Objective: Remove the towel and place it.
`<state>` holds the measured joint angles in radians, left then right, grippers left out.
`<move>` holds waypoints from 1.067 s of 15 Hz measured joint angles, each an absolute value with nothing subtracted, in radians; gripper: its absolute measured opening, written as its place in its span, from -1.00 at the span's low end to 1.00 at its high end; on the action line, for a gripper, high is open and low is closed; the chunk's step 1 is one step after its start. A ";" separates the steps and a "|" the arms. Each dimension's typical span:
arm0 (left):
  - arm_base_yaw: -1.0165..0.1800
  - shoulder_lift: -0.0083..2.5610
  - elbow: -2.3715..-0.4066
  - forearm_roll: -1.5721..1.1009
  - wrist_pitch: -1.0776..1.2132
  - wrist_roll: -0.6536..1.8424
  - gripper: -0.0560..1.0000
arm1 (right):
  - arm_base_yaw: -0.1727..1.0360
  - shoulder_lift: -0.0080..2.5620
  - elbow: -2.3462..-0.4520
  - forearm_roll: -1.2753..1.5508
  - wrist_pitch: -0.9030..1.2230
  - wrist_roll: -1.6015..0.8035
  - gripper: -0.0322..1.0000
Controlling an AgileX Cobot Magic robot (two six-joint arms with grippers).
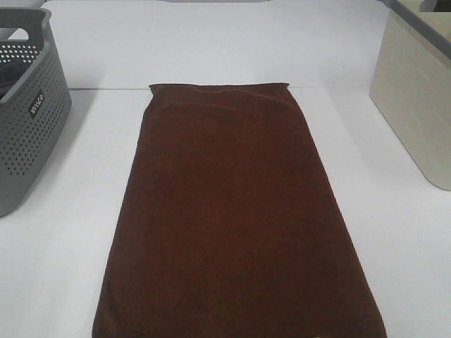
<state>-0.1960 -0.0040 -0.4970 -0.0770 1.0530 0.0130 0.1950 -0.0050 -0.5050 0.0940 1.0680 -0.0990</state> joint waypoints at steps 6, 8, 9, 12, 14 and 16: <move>-0.085 -0.004 -0.497 -0.083 1.052 0.023 0.65 | 0.155 -0.005 -0.505 0.094 1.068 -0.099 0.60; 0.039 -0.004 -0.497 -0.083 1.052 0.025 0.65 | 0.058 -0.005 -0.505 0.094 1.068 -0.099 0.60; 0.055 -0.004 -0.497 -0.083 1.052 0.026 0.65 | 0.030 -0.005 -0.505 0.094 1.068 -0.099 0.60; 0.057 -0.004 -0.497 -0.083 1.052 0.027 0.65 | 0.017 -0.005 -0.505 0.094 1.067 -0.099 0.60; 0.057 -0.004 -0.497 -0.083 1.052 0.027 0.65 | 0.017 -0.005 -0.505 0.094 1.067 -0.099 0.60; 0.057 -0.004 -0.497 -0.083 1.052 0.027 0.65 | 0.015 -0.005 -0.505 0.094 1.067 -0.099 0.60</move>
